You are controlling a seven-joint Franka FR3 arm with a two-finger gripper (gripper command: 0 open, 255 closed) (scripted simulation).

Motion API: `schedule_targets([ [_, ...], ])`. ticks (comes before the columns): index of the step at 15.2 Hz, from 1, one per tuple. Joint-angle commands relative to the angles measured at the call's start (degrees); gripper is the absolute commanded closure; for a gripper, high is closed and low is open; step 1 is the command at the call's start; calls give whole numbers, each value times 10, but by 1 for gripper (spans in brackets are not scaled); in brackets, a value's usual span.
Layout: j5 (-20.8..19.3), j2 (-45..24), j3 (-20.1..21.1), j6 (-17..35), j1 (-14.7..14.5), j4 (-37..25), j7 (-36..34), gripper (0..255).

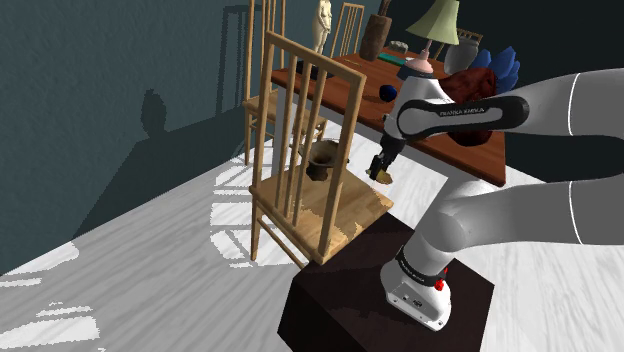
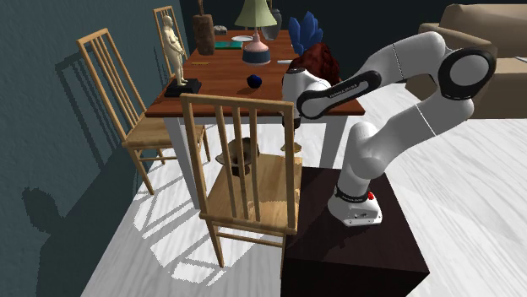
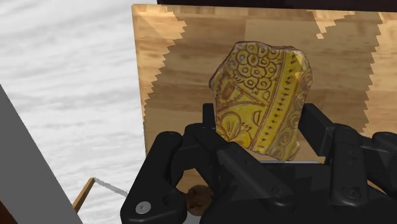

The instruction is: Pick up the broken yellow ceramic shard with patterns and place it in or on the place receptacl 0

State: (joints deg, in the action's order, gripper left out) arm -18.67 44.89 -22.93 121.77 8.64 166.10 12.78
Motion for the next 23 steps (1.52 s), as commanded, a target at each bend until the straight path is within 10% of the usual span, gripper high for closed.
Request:
schedule_targets([
  [1,6,10,6,-22,-2,-11,0,255],
  [13,30,48,32,-125,-10,-77,2,255],
  [23,99,-205,34,-40,-100,-245,-27,255],
])
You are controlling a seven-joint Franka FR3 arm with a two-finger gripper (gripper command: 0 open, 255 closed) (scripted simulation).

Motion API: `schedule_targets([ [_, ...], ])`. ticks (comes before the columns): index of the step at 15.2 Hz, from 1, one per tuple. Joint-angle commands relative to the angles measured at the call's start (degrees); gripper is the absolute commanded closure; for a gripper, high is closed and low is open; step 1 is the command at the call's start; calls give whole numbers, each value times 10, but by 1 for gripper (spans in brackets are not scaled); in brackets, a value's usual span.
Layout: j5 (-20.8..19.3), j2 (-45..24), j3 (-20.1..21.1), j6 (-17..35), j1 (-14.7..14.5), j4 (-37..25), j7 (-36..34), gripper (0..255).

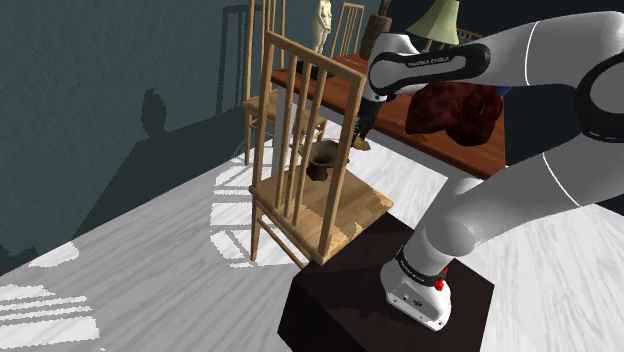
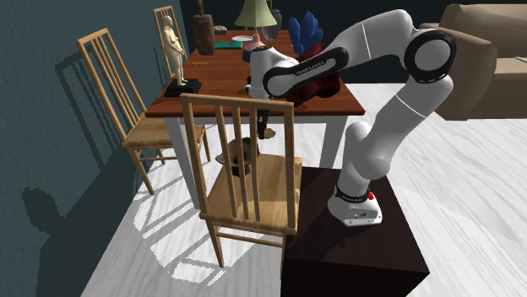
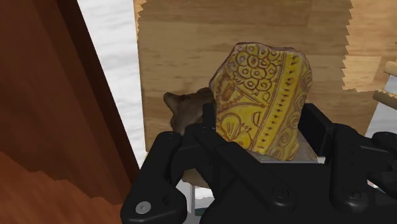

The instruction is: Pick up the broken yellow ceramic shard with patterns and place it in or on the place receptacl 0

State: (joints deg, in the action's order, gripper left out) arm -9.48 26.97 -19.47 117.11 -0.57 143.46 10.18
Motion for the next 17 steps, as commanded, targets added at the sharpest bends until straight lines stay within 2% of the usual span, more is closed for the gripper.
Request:
schedule_targets([
  [1,15,-49,-1,9,-14,-39,0,255],
  [5,49,-141,-2,14,-35,-124,4,255],
  [6,65,-184,-3,12,-43,-167,7,255],
  [17,78,-224,-8,98,-43,-119,18,255],
])
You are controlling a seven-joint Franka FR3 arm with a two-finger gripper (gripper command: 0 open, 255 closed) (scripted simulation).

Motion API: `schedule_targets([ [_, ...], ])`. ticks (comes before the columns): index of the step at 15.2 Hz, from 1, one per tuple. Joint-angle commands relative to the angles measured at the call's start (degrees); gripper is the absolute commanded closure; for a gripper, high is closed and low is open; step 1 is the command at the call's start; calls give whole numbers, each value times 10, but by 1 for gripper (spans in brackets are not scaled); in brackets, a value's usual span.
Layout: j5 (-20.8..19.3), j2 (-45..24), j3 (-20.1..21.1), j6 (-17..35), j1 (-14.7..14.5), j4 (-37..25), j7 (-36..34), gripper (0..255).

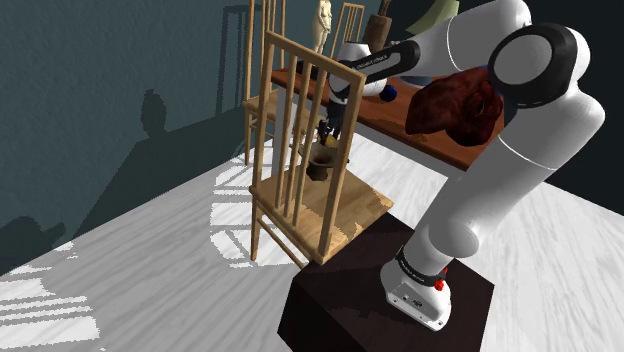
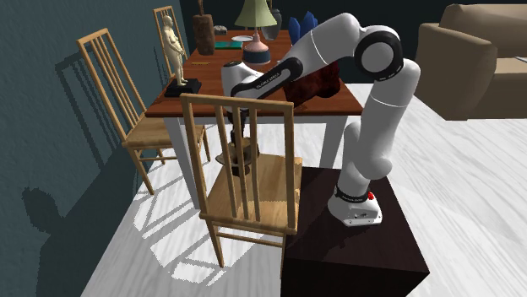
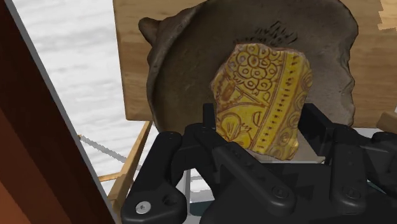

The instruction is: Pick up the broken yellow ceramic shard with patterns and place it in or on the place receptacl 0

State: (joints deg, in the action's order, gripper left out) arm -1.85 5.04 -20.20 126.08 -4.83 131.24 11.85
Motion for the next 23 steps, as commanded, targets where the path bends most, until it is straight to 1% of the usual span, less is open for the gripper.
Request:
schedule_targets([
  [1,3,-9,-1,16,0,7,3,255],
  [3,7,-18,-1,31,0,14,5,255],
  [11,7,-18,-1,31,0,14,5,255],
  [12,7,-18,-1,31,0,14,5,0],
  [17,7,-18,-1,31,0,14,5,0],
  [21,-7,20,2,-44,0,-24,-6,0],
  [23,-7,21,2,-44,0,-24,-6,0],
])
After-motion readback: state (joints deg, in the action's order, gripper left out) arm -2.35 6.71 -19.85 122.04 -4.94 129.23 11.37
